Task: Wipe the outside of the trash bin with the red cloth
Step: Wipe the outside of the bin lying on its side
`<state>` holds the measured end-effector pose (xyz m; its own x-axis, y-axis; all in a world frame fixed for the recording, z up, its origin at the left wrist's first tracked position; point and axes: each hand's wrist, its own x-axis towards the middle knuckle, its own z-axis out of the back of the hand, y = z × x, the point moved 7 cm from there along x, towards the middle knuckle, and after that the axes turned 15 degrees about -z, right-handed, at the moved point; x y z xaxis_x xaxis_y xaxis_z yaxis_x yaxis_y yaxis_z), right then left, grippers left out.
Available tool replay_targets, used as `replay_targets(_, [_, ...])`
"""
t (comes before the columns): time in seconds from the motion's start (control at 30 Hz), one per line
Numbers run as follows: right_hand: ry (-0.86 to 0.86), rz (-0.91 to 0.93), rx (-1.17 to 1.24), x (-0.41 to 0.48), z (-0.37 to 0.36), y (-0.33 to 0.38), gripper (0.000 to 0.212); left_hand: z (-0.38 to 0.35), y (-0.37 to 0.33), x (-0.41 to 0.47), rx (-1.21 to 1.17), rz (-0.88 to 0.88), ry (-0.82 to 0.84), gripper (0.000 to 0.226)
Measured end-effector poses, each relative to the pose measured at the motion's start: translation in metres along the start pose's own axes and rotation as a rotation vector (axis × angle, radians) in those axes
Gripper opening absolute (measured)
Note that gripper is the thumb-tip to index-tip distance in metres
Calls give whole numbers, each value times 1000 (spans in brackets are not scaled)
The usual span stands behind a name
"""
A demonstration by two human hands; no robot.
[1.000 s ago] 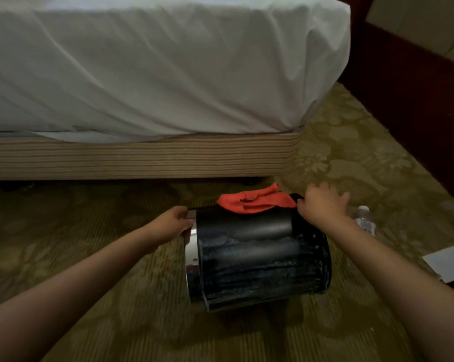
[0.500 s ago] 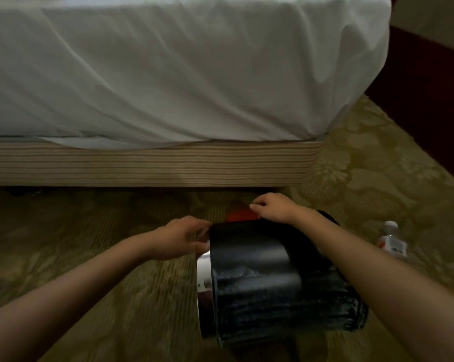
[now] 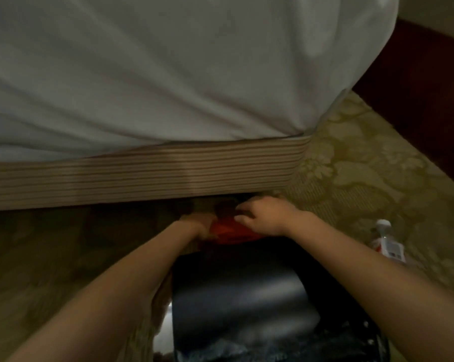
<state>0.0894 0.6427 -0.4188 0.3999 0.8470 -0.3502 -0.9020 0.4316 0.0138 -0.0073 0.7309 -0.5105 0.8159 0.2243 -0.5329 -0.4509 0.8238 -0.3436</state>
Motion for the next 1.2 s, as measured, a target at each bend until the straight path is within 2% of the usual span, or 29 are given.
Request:
replay_targets(0.1, [0, 0, -17, -7, -1, -11, 47, -10, 5, 15, -87, -18, 66, 65])
replay_targets(0.27, [3, -14, 112, -15, 7, -18, 40, -4, 13, 25, -39, 3, 123, 49])
replay_targets(0.37, [-9, -23, 82, -16, 8, -19, 45, -1, 4, 22, -115, -12, 62, 37])
replay_targets(0.47, [4, -37, 115, -19, 4, -19, 54, 16, -11, 10, -325, -93, -42, 11])
replay_targets(0.57, [-53, -32, 97, -23, 5, -19, 66, 50, -29, -14, -530, -176, -206, 16])
replay_targets(0.63, [-110, -58, 121, -26, 7, -19, 77, 64, -40, -34, -723, -180, -255, 15])
replay_targets(0.73, [-105, -121, 321, -32, 15, -19, 85, 87, -58, -64, -735, -219, -286, 26])
replay_targets(0.8, [-92, -92, 473, -37, 29, -13, 75, 103, -70, -84, -773, -259, -307, 33])
replay_targets(0.9, [-147, -13, 656, -50, 63, -1, 39, 122, -88, -114, -873, -313, -322, 33])
replay_targets(0.97, [-187, 5, 724, -64, 82, 4, 24, 134, -97, -130, -890, -308, -361, 32])
replay_targets(1.07, [-270, 6, 647, -89, 99, 11, 25, 142, -105, -151, -820, -258, -419, 37])
replay_targets(1.2, [-265, 1, 412, -125, 105, 15, 26, 125, -119, -176, -634, -160, -433, 17])
